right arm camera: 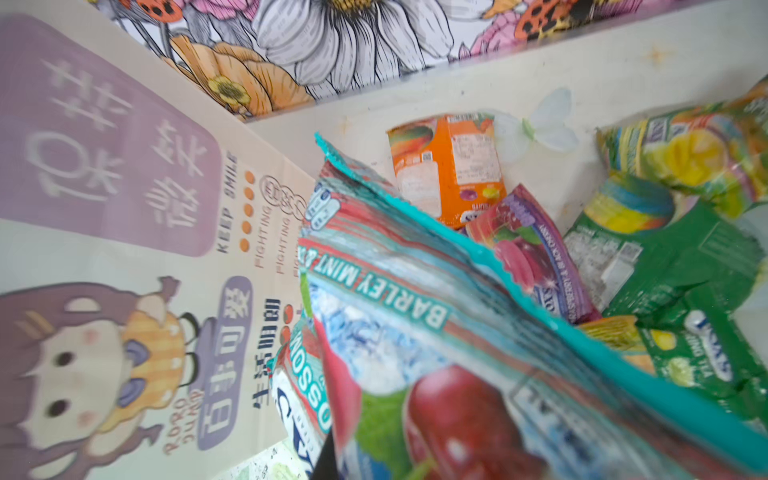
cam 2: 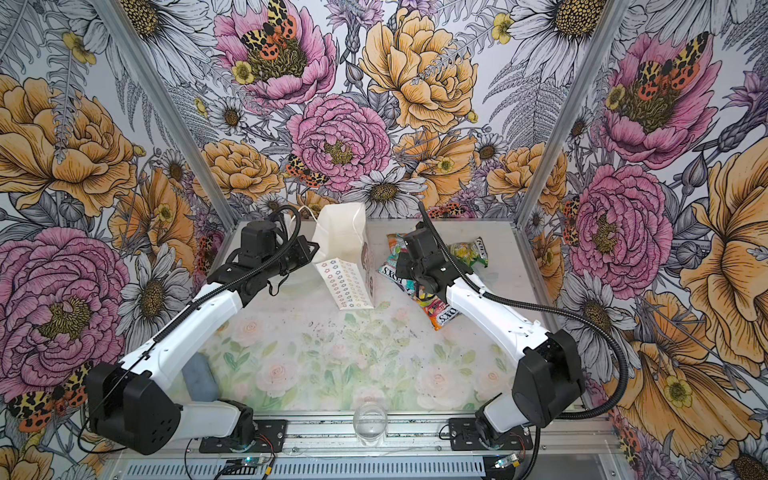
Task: Place the snacks into the paper bag
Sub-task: 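Raise the teal mint packet with the right gripper above the bag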
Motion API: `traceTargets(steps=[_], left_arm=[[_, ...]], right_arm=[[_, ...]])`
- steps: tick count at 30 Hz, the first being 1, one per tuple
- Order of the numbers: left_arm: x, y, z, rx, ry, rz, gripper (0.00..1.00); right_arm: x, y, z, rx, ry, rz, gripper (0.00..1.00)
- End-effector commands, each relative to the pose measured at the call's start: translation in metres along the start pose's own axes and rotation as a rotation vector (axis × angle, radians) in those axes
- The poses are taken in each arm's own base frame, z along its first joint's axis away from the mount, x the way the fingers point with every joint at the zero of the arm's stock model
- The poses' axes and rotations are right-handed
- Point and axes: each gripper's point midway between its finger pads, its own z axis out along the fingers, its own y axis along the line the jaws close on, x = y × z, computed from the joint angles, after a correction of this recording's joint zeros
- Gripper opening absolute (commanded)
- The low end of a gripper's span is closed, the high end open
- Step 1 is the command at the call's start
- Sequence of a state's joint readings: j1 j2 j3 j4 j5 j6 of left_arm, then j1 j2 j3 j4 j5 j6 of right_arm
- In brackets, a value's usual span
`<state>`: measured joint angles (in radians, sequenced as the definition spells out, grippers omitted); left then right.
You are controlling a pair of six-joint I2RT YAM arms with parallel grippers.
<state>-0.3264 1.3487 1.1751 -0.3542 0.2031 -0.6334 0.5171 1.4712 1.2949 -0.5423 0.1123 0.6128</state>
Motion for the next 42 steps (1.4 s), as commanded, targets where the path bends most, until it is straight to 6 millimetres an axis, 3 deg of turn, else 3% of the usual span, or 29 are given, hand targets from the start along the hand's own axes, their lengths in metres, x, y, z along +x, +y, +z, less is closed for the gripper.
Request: traceTargets(steps=[1, 10, 21, 33, 36, 42], left_arm=[[-0.008, -0.021, 0.000, 0.054, -0.012, 0.006, 0.00], [-0.001, -0.028, 0.007, 0.004, -0.011, 0.022, 0.00], [0.006, -0.031, 0.020, -0.028, -0.011, -0.011, 0.00], [0.013, -0.044, 0.026, -0.024, -0.005, -0.003, 0.00], [0.015, -0.045, 0.027, -0.028, -0.008, -0.003, 0.00], [0.017, -0.045, 0.029, -0.031, -0.004, -0.004, 0.00]], right_arm=[[-0.043, 0.006, -0.034, -0.010, -0.117, -0.044, 0.00], [-0.091, 0.000, -0.068, 0.005, -0.216, -0.082, 0.00], [-0.161, -0.001, -0.130, 0.022, -0.405, -0.140, 0.00], [-0.218, 0.040, -0.183, -0.121, -0.589, -0.175, 0.00], [-0.224, 0.054, -0.186, -0.195, -0.604, -0.154, 0.00], [-0.225, 0.086, -0.174, -0.306, -0.591, -0.149, 0.00]])
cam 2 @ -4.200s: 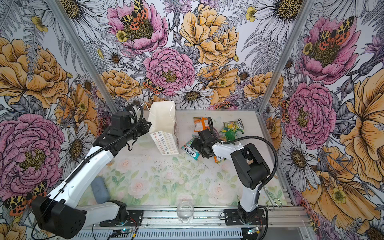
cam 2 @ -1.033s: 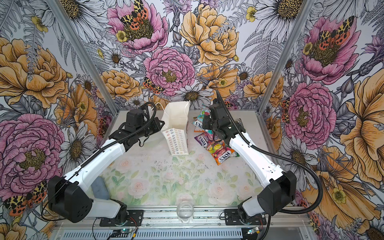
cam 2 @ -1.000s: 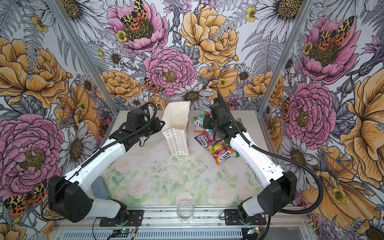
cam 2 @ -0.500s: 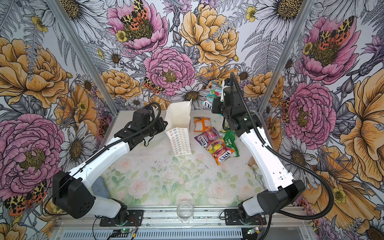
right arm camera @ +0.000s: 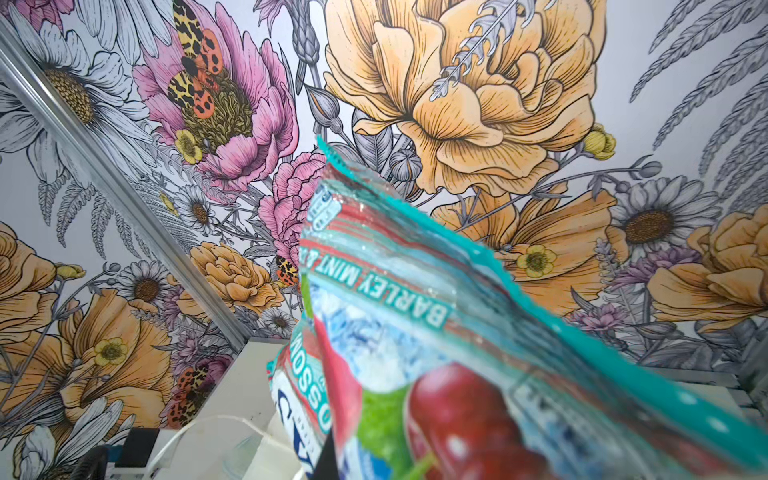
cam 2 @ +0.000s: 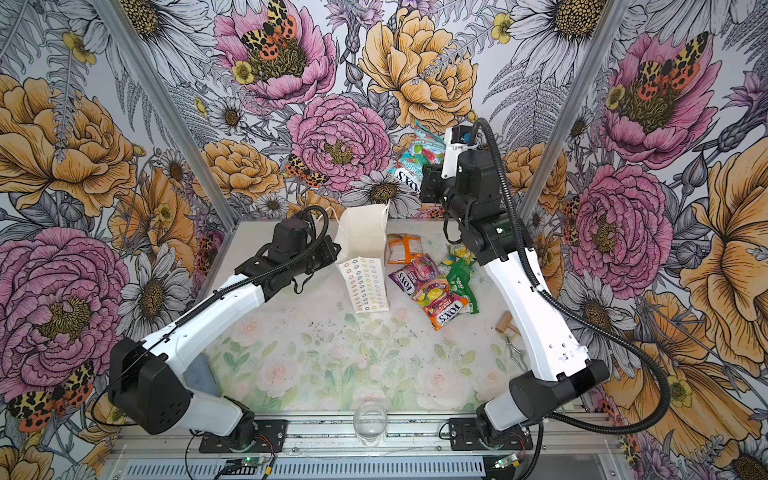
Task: Place the snacks into the paper bag
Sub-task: 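Raise the teal mint packet with the right gripper above the bag, then lower the teal packet into the bag opening with the right gripper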
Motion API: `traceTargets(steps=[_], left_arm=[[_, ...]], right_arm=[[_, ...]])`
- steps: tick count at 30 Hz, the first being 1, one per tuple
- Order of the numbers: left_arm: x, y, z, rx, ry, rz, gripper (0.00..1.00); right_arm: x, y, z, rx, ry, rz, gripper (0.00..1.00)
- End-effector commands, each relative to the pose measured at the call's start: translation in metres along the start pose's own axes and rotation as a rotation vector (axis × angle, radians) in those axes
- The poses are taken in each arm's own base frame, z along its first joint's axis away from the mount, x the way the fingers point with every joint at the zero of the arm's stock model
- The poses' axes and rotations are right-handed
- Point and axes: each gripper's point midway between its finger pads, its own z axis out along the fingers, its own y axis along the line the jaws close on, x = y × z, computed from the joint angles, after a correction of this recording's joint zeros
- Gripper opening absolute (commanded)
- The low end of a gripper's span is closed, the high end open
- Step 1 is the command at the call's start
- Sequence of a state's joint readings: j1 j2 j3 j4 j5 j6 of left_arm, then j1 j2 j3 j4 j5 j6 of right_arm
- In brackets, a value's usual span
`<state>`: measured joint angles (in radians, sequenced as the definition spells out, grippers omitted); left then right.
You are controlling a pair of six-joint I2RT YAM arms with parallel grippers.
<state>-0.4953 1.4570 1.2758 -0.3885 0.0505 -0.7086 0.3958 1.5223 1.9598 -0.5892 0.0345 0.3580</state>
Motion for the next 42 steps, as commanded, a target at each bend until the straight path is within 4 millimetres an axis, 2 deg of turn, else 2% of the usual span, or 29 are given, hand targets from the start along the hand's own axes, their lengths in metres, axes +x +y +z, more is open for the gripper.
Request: traceTargets(steps=[1, 9, 16, 23, 30, 37, 42], left_arm=[[-0.010, -0.009, -0.001, 0.007, -0.038, -0.004, 0.00], [-0.008, -0.010, 0.003, 0.006, -0.030, -0.002, 0.00], [-0.007, -0.013, 0.006, 0.015, -0.019, -0.001, 0.00], [-0.007, -0.016, 0.001, 0.024, -0.023, 0.001, 0.00], [-0.006, -0.015, 0.000, 0.021, -0.025, 0.001, 0.00], [-0.006, -0.014, -0.003, 0.023, -0.031, 0.001, 0.00], [-0.005, -0.015, -0.002, 0.028, -0.027, -0.002, 0.00]], right_arm=[[-0.020, 0.034, 0.006, -0.120, -0.066, 0.024, 0.00], [-0.017, 0.074, 0.027, -0.209, -0.052, 0.022, 0.00], [-0.003, 0.095, 0.047, -0.232, -0.024, 0.051, 0.00], [0.017, 0.100, 0.065, -0.227, 0.017, 0.059, 0.00], [0.011, 0.112, 0.071, -0.245, -0.001, 0.080, 0.00], [0.042, 0.103, 0.085, -0.198, 0.062, 0.064, 0.00], [0.055, 0.094, 0.087, -0.162, 0.085, 0.047, 0.00]])
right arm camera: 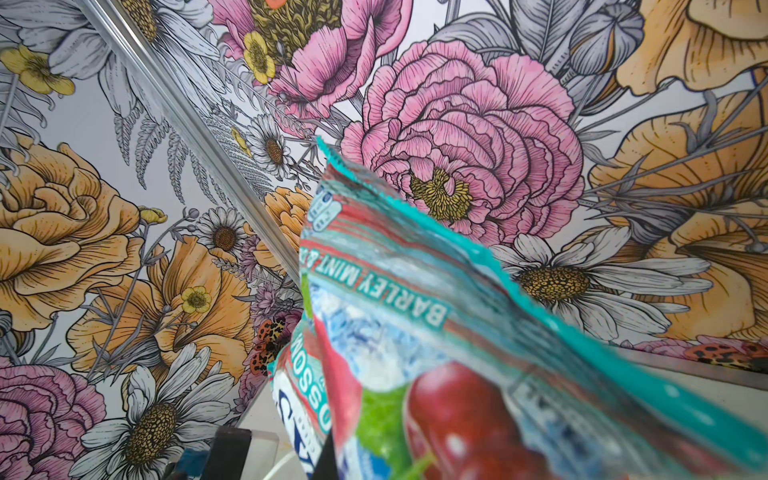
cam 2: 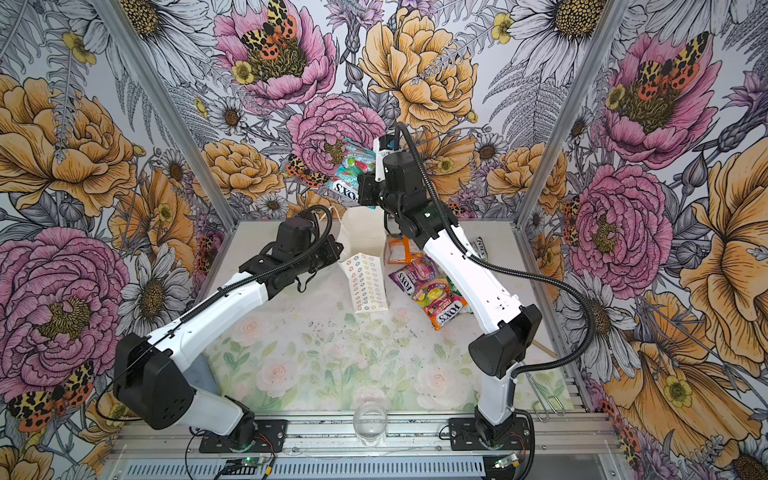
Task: Place the snacks into the paper bag
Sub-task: 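Lower the teal packet into the bag opening with the right gripper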
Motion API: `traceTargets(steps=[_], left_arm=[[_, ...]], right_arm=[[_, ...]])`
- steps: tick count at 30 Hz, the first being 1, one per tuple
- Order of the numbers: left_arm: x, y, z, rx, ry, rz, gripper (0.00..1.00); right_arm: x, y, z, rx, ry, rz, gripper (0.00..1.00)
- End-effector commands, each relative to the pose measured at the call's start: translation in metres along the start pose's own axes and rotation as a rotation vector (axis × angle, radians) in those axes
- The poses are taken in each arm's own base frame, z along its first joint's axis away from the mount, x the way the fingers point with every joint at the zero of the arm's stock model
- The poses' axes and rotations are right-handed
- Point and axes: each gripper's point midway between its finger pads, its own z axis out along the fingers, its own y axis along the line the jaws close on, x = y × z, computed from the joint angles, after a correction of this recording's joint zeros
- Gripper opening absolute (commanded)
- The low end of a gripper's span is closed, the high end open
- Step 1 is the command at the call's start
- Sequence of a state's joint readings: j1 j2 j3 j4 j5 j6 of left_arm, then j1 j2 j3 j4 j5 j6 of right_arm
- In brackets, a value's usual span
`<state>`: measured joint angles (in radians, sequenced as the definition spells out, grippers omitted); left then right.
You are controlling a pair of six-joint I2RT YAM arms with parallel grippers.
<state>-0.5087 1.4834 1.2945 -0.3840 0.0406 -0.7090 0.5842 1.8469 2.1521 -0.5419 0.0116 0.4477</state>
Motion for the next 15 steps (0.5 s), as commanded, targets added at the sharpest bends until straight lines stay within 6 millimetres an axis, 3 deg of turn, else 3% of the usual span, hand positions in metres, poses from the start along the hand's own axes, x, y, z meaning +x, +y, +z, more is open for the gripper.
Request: traceTargets(steps=[1, 15], left_arm=[[-0.006, -0.010, -0.009, 0.028, -0.031, -0.009, 0.00], [-0.007, -0.010, -0.012, 0.034, -0.035, -0.015, 0.00]], right_arm=[[-0.012, 0.001, -0.009, 0.016, -0.055, -0.010, 0.00], [0.003, -0.021, -0.021, 0.085, -0.035, -0.029, 0.00]])
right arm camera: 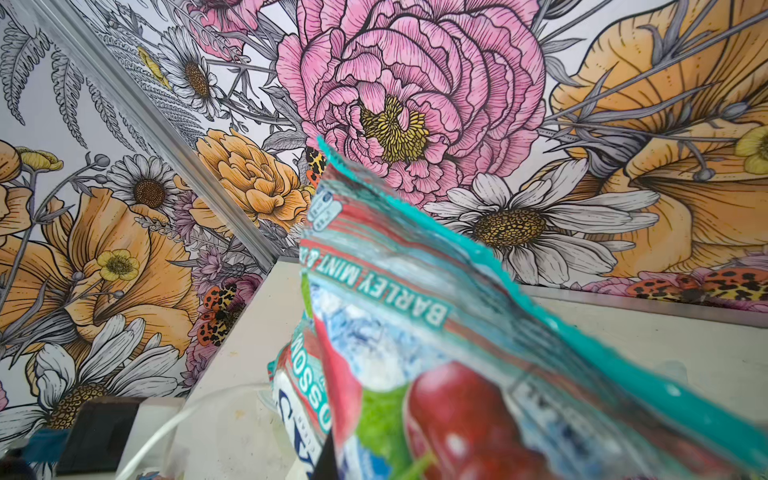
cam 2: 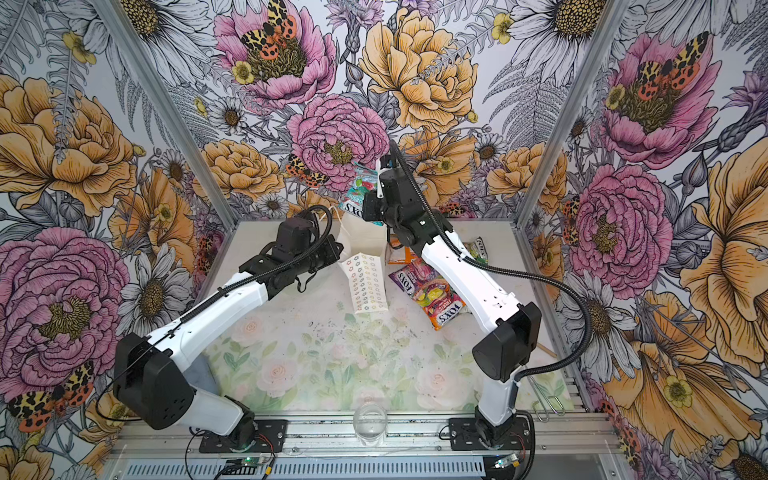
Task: Place the snacks into the paper bag
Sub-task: 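Lower the teal packet into the bag opening with the right gripper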
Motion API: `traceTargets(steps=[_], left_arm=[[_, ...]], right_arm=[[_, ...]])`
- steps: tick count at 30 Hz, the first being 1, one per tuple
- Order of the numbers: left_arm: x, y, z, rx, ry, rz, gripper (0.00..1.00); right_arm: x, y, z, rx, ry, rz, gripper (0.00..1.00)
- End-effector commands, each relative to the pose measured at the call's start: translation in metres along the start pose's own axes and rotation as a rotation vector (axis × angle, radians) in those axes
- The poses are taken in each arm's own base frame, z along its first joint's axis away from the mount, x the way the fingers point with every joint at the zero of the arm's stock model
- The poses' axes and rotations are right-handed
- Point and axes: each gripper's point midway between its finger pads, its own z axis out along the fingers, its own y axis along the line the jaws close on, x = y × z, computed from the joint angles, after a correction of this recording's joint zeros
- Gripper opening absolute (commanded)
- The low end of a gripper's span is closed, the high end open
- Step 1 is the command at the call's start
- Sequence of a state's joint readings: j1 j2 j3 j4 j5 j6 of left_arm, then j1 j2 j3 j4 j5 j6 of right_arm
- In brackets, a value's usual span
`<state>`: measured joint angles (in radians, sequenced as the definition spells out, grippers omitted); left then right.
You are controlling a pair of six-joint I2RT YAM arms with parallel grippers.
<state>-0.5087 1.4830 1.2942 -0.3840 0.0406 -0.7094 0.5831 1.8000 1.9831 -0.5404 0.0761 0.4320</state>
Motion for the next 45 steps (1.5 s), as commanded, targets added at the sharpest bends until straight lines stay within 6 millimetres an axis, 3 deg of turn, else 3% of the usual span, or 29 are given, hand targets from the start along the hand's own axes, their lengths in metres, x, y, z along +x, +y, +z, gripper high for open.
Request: traceTargets(steps=[1, 21, 45], left_arm=[[-0.007, -0.009, -0.012, 0.034, -0.036, -0.016, 0.00], [-0.005, -0.013, -0.005, 0.051, -0.019, -0.019, 0.00], [-0.006, -0.012, -0.004, 0.056, -0.013, -0.019, 0.00]], right_arm=[[-0.038, 0.004, -0.031, -0.015, -0.122, -0.003, 0.00], [0.008, -0.012, -0.018, 0.011, -0.016, -0.020, 0.00], [0.052, 0.002, -0.022, -0.110, 0.152, -0.060, 0.00]])
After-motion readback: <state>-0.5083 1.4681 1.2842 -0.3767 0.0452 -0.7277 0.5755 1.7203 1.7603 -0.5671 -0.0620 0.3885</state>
